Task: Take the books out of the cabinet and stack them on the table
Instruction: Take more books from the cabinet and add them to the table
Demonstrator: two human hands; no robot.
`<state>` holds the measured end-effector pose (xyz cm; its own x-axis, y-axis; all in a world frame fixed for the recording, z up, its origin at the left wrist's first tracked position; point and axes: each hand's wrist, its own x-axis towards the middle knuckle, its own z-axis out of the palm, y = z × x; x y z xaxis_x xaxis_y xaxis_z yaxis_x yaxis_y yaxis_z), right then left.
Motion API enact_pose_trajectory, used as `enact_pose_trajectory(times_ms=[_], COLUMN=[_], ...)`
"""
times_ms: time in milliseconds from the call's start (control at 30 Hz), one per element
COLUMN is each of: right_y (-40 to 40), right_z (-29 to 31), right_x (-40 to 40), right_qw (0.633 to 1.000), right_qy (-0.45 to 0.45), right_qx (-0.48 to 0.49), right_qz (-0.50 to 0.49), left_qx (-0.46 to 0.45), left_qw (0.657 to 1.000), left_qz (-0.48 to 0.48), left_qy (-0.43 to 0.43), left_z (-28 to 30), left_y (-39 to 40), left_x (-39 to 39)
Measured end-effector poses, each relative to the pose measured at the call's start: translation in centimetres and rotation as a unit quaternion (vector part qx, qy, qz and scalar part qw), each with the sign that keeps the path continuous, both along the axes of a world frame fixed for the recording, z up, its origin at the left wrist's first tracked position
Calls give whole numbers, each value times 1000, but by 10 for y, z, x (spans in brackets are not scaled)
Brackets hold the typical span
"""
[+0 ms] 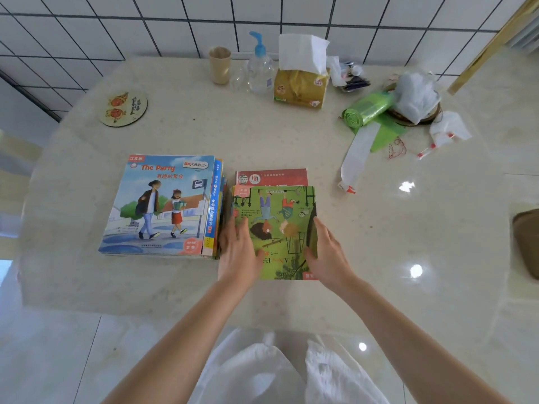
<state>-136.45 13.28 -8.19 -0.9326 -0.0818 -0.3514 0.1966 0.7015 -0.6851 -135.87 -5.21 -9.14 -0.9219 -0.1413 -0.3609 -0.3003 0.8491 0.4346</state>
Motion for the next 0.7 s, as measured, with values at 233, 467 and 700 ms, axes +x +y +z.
enact_pose_trajectory(times_ms=[233,467,700], right_y=[24,22,5], right_z=[2,4,13], right_x=[26,81,179], right_qw=[999,980,908], right_qy=[3,63,59], right_qx=[20,24,31], right_qz=[-41,-187,-413], left_qx=[-41,122,223], left_qw=[988,960,909], left_qz=[-109,-228,-352], left_qy=[97,105,5], left_z=[17,27,19], left_y=[14,39,59], left_x=[6,6,44])
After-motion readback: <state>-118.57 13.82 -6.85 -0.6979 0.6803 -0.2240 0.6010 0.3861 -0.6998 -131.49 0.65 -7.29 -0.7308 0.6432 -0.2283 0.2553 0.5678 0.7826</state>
